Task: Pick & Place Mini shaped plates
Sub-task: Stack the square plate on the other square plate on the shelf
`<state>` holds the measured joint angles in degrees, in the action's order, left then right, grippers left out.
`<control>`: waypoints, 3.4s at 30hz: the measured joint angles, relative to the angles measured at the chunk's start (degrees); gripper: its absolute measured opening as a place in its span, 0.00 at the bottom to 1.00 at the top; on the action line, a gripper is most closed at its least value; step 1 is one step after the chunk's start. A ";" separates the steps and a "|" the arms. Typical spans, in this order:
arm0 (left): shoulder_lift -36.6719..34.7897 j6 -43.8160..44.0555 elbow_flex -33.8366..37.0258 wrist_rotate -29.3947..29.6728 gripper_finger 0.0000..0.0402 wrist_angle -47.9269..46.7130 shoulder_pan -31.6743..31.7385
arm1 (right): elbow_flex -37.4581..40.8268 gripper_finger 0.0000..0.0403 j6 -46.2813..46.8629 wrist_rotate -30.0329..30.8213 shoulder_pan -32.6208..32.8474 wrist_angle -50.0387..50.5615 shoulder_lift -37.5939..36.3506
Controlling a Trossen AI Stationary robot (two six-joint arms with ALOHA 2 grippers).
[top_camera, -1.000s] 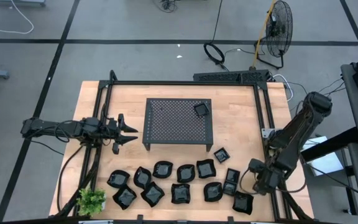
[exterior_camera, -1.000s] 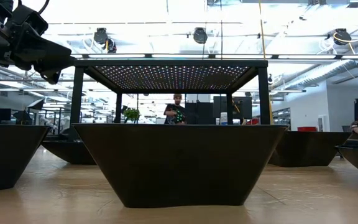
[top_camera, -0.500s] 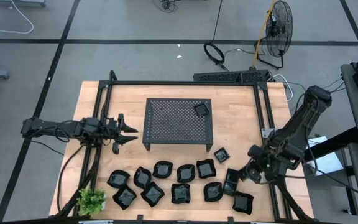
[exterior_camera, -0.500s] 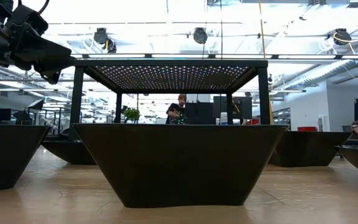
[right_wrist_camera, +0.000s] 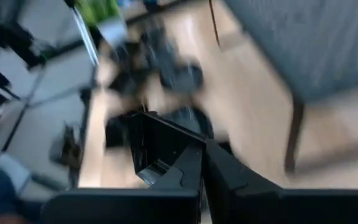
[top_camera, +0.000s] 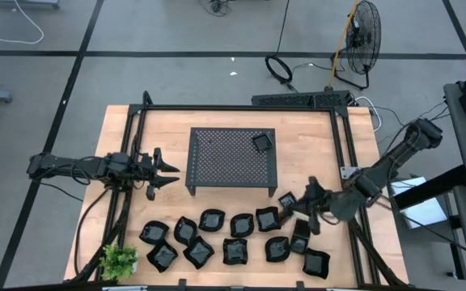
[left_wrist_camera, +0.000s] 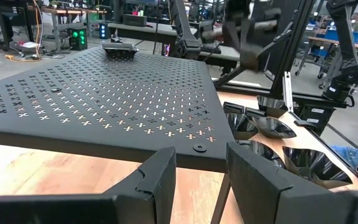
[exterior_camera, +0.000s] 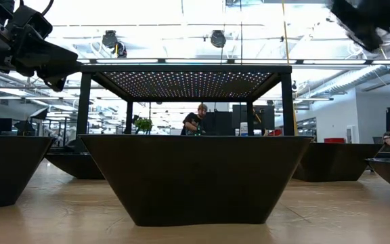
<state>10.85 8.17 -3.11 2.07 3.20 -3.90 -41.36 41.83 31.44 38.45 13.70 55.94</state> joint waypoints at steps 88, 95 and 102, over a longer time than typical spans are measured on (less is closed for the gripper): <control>0.00 -0.01 0.00 0.00 0.36 0.01 0.01 | -35.50 0.14 -21.97 -46.49 -67.62 26.45 26.36; 0.00 -0.01 0.00 0.00 0.36 0.01 0.00 | -35.50 0.21 -23.23 -47.62 -67.59 26.46 22.72; 0.00 -0.01 0.00 0.00 0.36 0.01 0.02 | -35.50 0.22 -23.66 -48.15 -64.88 26.75 20.23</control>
<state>10.85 8.16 -3.11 2.07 3.20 -3.88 -76.86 18.17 -16.71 -26.43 40.45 76.17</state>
